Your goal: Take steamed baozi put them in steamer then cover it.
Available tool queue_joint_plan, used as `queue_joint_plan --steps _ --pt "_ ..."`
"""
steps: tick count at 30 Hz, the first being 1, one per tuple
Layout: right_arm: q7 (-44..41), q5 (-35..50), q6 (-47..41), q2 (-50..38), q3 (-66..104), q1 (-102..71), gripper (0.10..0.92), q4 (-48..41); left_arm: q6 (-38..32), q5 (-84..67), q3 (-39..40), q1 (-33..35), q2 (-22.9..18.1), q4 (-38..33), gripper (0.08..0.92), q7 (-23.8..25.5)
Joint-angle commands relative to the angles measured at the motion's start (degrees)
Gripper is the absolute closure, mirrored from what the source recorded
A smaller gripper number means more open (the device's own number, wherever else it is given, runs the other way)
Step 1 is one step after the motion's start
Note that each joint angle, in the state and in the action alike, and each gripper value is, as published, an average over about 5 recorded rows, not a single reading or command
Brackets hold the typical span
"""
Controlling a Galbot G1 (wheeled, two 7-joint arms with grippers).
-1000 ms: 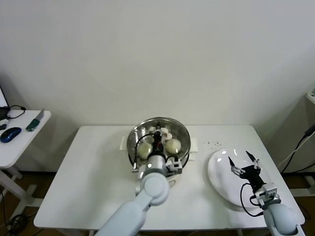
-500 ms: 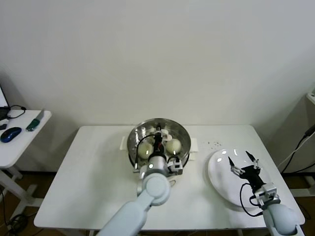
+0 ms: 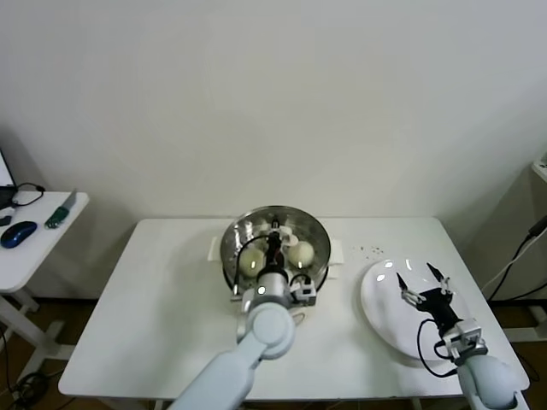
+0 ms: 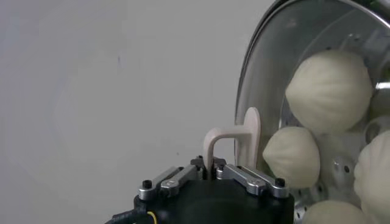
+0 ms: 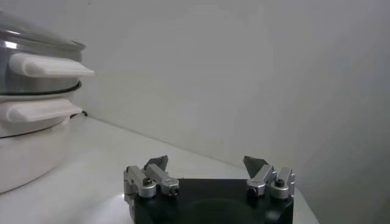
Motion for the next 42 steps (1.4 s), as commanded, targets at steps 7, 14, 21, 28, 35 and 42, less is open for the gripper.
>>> queue_joint_plan --steps 7,14,21,28,35,42 --pt "-0.2 0.3 -0.7 -0.1 0.0 0.4 0.203 0.1 2.8 -3.4 0.0 2.9 5.1 -9.0 0.655 0.9" --pt "0.2 1.7 -3.9 0.0 -0.1 0.4 0.203 0.8 2.8 -5.9 -0.6 6.5 8.4 -17.0 0.430 0.3" --pt "-0.2 1.2 -6.2 0.0 -0.1 0.6 0.203 1.4 2.8 -8.9 -2.8 10.9 12.3 -23.9 0.228 -1.3" --pt "-0.3 2.4 -6.1 -0.1 0.2 0.3 0.203 1.8 1.2 -26.8 -11.7 17.8 17.6 -29.5 0.178 -12.7" --pt "-0.6 2.4 -4.8 0.1 0.3 -0.1 0.203 2.0 -17.0 -60.0 -31.7 27.0 18.5 -30.5 0.177 -26.1" --pt "-0.8 2.5 -3.4 0.8 0.6 -0.9 0.203 2.2 -34.4 -76.1 -50.1 38.7 10.5 -27.4 0.177 -26.7"
